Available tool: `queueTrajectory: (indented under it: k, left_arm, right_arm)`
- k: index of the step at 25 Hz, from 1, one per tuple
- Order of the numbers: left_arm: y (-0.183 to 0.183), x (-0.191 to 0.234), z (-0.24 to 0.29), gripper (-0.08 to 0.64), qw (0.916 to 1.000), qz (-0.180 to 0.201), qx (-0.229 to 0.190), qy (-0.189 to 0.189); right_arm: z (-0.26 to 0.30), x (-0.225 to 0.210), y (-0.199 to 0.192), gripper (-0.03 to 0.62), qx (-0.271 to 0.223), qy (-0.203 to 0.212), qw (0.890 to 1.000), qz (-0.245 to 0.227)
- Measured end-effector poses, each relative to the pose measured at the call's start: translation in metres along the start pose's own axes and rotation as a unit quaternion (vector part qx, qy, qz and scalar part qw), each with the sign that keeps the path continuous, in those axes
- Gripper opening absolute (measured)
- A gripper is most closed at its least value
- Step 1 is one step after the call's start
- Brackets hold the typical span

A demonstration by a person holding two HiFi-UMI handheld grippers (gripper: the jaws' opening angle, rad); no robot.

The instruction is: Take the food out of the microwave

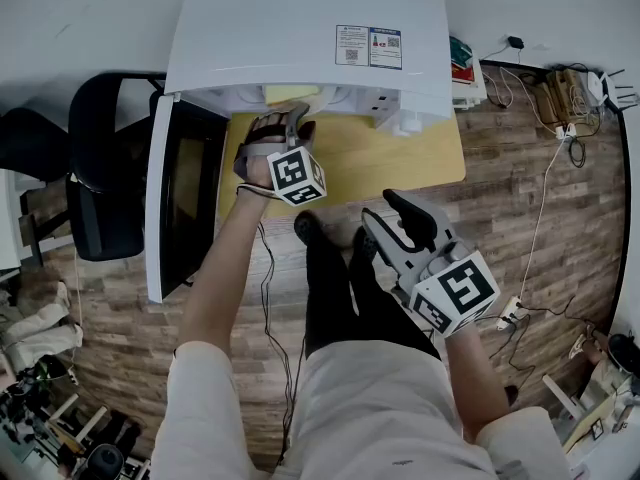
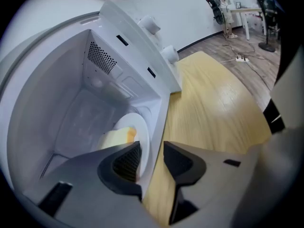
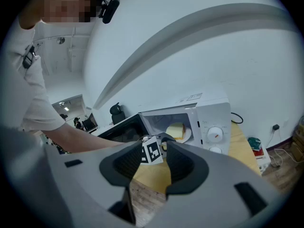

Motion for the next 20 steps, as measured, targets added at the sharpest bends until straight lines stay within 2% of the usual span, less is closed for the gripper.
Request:
queueTrajectory:
  k: [4, 12, 20]
  left_arm:
    - [-0.001, 0.002, 0.000, 0.112, 0.9994, 0.006, 0.010, 0.033]
    - [-0.002, 0.006, -0.001, 0.056, 0.9983, 0.011, 0.024, 0.051]
    - [0.000, 0.005, -0.005, 0.046, 0.9965, 0.015, 0.038, 0.073]
  right_arm:
    - [-0.002, -0.001, -0.002, 0.143, 0.001, -0.003, 1.000, 0.000]
    - [-0.006, 0.002, -0.004, 0.137, 0.003, -0.003, 1.000, -0.001]
    - [-0.012, -0.001, -0.004, 0.137, 0.004, -0.003, 1.000, -0.004]
Point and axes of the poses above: the fingertips, and each gripper's own axes: z forward along the fingers, x to its left, y out of its top, the point moved 5 cm from there along -z, backward along the fingers, and after that the axes turned 11 degrees about z, right-handed, at the moved point
